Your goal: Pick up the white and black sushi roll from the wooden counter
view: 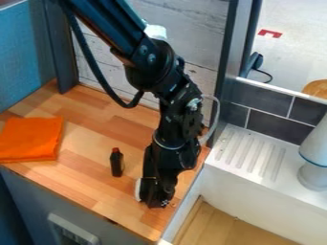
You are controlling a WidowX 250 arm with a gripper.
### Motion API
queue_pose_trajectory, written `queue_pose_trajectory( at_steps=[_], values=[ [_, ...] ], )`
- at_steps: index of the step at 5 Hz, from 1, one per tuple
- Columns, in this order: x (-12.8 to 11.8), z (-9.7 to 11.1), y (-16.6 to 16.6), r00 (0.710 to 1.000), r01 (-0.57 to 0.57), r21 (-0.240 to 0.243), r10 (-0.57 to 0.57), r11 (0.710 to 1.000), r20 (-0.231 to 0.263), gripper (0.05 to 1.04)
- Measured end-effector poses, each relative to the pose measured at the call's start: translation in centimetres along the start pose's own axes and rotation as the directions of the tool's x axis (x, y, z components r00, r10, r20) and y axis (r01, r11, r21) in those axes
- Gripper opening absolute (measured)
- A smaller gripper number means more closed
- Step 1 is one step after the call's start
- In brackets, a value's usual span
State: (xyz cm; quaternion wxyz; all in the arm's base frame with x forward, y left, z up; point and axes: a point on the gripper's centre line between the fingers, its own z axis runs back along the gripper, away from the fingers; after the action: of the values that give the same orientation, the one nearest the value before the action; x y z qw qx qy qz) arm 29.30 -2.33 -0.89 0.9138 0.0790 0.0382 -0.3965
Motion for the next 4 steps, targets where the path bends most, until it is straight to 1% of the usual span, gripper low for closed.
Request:
queue_pose_trajectory(
  at_steps=[1, 2, 3, 4],
  values=[
    [-0.2, -0.4, -0.3, 1.0, -0.02, 0.001, 0.02, 1.0, 0.009, 0.724],
    [-0.2, -0.5, -0.2, 0.999, -0.036, 0.007, 0.036, 0.999, 0.011, 0.612],
    [-0.4, -0.5, -0.4, 0.999, -0.047, 0.0, 0.047, 0.999, -0.003, 0.595],
    [-0.2, 1.6, 0.1, 0.998, -0.06, 0.009, 0.06, 0.998, 0.021, 0.595]
  ],
)
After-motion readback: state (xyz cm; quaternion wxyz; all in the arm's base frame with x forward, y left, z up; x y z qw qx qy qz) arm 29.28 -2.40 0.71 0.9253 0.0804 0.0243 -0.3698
